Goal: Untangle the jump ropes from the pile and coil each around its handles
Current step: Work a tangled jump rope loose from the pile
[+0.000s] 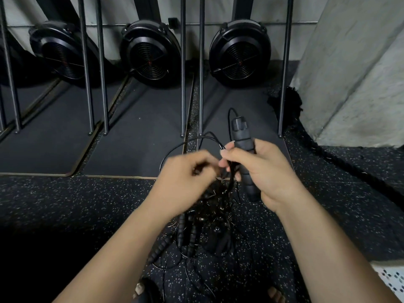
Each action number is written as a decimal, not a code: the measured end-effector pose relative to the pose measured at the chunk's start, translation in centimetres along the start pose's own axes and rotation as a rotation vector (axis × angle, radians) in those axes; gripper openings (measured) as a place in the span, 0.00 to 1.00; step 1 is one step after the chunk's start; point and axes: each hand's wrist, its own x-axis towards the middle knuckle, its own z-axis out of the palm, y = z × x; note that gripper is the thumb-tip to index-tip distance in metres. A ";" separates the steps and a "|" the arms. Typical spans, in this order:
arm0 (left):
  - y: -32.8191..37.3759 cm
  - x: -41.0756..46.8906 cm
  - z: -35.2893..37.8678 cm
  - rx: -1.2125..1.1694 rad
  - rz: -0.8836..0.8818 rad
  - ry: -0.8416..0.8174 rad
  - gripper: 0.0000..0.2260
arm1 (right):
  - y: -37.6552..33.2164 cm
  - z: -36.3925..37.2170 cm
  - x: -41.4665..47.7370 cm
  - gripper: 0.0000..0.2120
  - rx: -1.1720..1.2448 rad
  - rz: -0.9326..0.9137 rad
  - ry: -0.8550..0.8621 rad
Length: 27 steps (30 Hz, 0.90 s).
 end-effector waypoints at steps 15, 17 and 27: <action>0.2 0.3 -0.6 -0.070 -0.031 0.194 0.08 | 0.8 1.2 -0.3 0.03 -0.158 -0.076 0.009; 0.0 0.4 -0.6 -0.061 0.016 0.166 0.07 | 0.9 1.3 -0.2 0.03 -0.182 -0.081 0.011; 0.5 0.7 -1.0 -0.133 0.000 0.217 0.05 | 1.5 1.2 0.0 0.07 -0.533 -0.316 0.097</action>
